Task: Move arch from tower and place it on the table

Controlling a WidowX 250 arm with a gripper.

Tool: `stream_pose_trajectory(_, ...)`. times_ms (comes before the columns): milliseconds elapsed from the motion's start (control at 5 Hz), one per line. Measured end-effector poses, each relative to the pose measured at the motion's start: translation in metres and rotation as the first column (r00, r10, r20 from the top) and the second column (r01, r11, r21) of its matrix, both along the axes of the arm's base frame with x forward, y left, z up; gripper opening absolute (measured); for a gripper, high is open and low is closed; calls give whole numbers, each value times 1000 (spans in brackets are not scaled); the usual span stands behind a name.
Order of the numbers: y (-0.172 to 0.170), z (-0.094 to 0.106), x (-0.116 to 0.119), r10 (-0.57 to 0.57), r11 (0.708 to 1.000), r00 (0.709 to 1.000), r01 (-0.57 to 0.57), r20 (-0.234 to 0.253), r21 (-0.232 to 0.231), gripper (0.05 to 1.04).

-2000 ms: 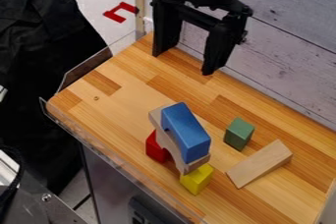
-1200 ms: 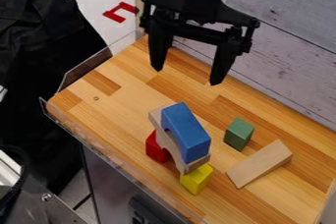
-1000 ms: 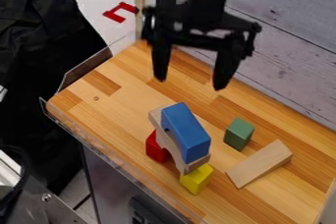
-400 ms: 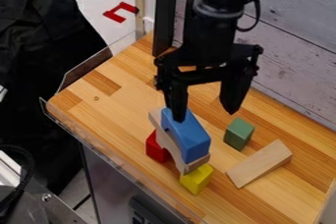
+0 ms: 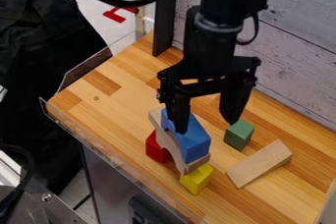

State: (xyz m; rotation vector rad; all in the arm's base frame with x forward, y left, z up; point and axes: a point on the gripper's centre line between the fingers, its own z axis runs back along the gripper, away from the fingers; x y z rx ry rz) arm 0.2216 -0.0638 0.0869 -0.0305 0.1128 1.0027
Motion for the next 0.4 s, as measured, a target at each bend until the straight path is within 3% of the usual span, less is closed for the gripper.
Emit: stream_pose_trajectory(400, 9, -7, -6, 29, 1000, 999, -29, -35, 13, 1000)
